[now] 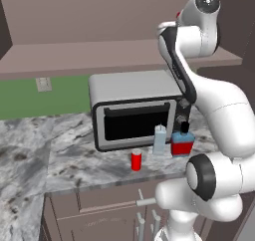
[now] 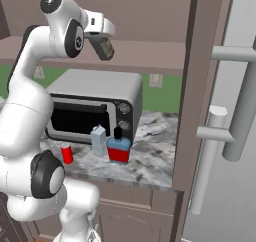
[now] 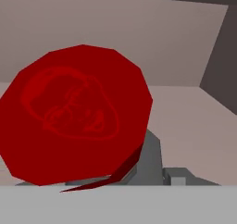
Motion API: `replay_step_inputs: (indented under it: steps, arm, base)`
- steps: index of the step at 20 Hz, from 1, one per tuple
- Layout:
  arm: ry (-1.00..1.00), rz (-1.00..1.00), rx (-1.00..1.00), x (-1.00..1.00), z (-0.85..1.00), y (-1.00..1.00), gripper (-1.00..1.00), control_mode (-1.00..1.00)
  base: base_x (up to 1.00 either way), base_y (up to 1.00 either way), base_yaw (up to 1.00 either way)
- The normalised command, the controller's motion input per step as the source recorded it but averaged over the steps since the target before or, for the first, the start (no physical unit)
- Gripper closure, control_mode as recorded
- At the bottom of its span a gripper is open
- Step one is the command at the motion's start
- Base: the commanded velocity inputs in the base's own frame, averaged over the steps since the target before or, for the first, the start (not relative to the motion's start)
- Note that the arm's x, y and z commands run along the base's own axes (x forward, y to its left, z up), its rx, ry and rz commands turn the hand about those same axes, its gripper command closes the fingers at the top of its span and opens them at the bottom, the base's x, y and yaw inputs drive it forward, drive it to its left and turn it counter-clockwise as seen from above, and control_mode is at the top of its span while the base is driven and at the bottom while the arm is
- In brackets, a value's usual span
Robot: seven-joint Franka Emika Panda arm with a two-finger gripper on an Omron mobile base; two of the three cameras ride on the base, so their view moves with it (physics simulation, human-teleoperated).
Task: Sort all alcoholic drinks to one cabinet, and non-alcoholic drinks to the other.
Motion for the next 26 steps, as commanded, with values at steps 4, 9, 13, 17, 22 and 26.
replay_step_inputs:
  steps: [4,9,13,17,22,26]
  arm:
    - [0.0,-0.02,0.02,0.66,-0.08,-0.36,1.0,-1.0]
    - [0.0,0.0,0.03,0.52,-0.27,-0.31,1.0,-1.0]
    - [0.0,0.0,0.03,0.39,-0.38,-0.26,1.0,-1.0]
    - [0.0,0.0,0.01,0.42,-0.26,-0.15,1.0,-1.0]
    - [0.0,-0.01,0.0,0.22,-0.29,-0.04,-1.0,-1.0]
    - [0.0,-0.02,0.0,0.11,-0.21,0.0,-1.0,-1.0]
  base:
    - [0.0,0.0,0.0]
    - [0.0,0.0,0.0]
    - [0.0,0.0,0.0]
    - [0.0,0.0,0.0]
    - [0.0,0.0,0.0]
    - [0.0,0.0,0.0]
